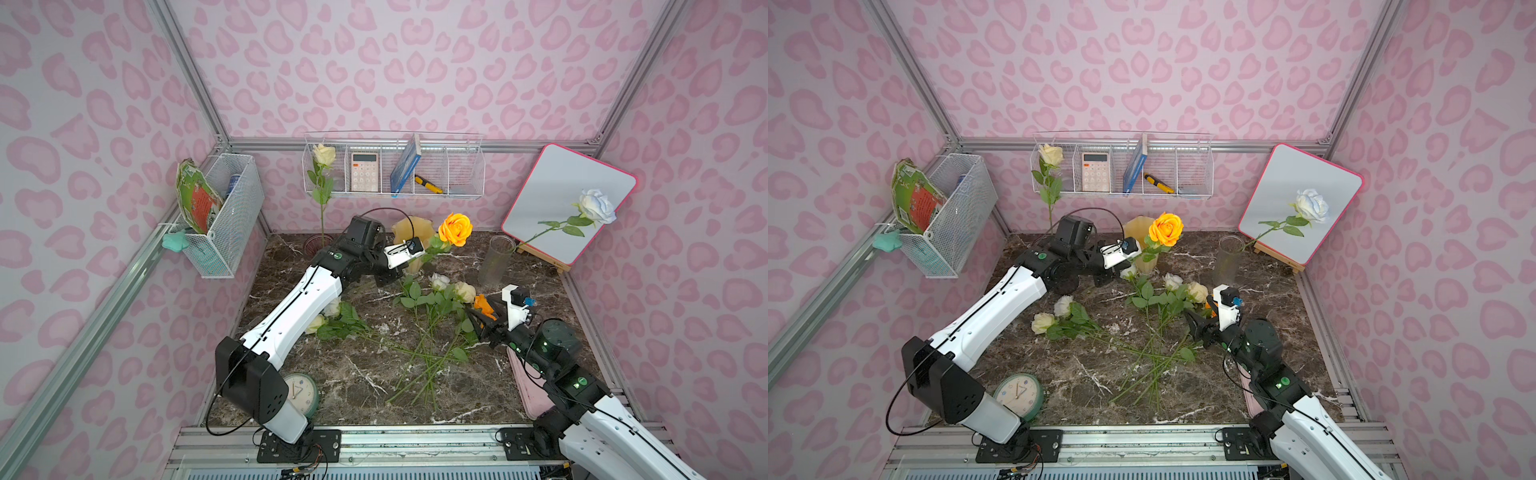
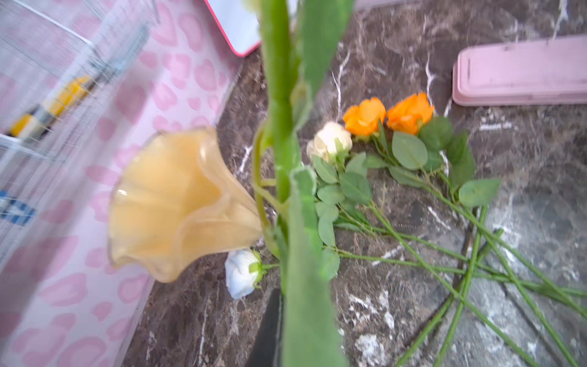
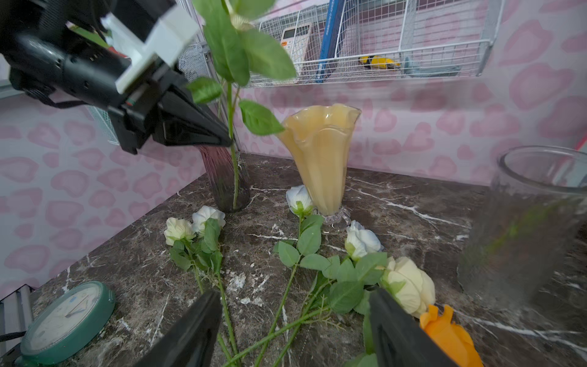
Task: Arrange the flowers in different vases according to their colors
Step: Pick up the flower at the center of the board, then insert the flower into the vase.
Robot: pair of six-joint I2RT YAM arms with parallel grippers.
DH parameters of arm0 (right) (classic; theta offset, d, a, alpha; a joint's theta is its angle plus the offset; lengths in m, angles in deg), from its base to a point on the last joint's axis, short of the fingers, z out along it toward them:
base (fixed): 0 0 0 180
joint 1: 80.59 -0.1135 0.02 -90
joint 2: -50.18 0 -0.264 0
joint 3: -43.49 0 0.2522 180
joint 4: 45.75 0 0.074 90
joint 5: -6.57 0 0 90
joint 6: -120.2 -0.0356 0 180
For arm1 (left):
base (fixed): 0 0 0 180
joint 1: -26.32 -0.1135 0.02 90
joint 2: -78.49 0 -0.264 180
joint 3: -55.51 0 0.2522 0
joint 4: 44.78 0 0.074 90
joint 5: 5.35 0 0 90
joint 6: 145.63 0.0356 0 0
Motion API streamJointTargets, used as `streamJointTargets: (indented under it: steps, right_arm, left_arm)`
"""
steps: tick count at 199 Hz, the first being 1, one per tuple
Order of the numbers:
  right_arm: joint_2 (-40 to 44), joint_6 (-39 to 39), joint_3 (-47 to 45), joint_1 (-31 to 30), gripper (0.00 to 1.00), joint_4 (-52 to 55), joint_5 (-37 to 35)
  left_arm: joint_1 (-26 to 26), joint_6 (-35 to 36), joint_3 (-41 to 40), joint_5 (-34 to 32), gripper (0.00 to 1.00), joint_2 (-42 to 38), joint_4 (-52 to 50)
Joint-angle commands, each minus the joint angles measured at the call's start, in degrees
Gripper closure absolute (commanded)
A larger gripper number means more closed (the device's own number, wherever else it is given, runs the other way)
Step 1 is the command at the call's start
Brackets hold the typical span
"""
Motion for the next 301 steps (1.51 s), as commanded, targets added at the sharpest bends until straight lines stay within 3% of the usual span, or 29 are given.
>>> streamJointTargets:
  steps: [1, 90, 131, 196, 257, 279, 301]
  right_arm:
    - [-0.17, -0.62, -0.32, -0.01, 0.24, 0.28, -0.59]
    - [-6.99, -0.62, -1.47, 0.23, 0.24, -4.00, 0.22]
    - [-8.02, -0.54, -2.48, 0.55, 0.24, -5.23, 0.72]
    - [-6.34, 0.24, -3.93, 1.79, 0.24, -4.36, 1.25]
    - [-10.63, -2.53, -6.39, 2.43, 0.23, -8.88, 5.85]
    - [-13.12, -2.83, -5.57, 2.43, 0.24, -7.80, 5.30]
    - [-14.30, -2.99, -4.51, 2.43, 0.24, -6.89, 5.69]
  left_arm:
    - [0.00, -6.95, 2.50, 3.25, 1.00, -1.27, 5.59]
    - [-0.81, -26.62, 24.67, 5.10, 1.00, 1.35, 21.22]
    - [-1.02, -31.13, 30.28, 3.59, 1.00, 6.11, 23.45]
    - [-3.97, -39.63, 17.80, 2.56, 1.00, 9.17, 36.47]
    - [-4.05, -42.17, 2.68, -1.50, 1.00, 8.31, 43.27]
    - [-4.02, -41.93, -1.01, -2.05, 0.89, 8.88, 43.68]
    - [-4.11, -42.15, -2.85, -3.58, 0.69, 9.61, 44.47]
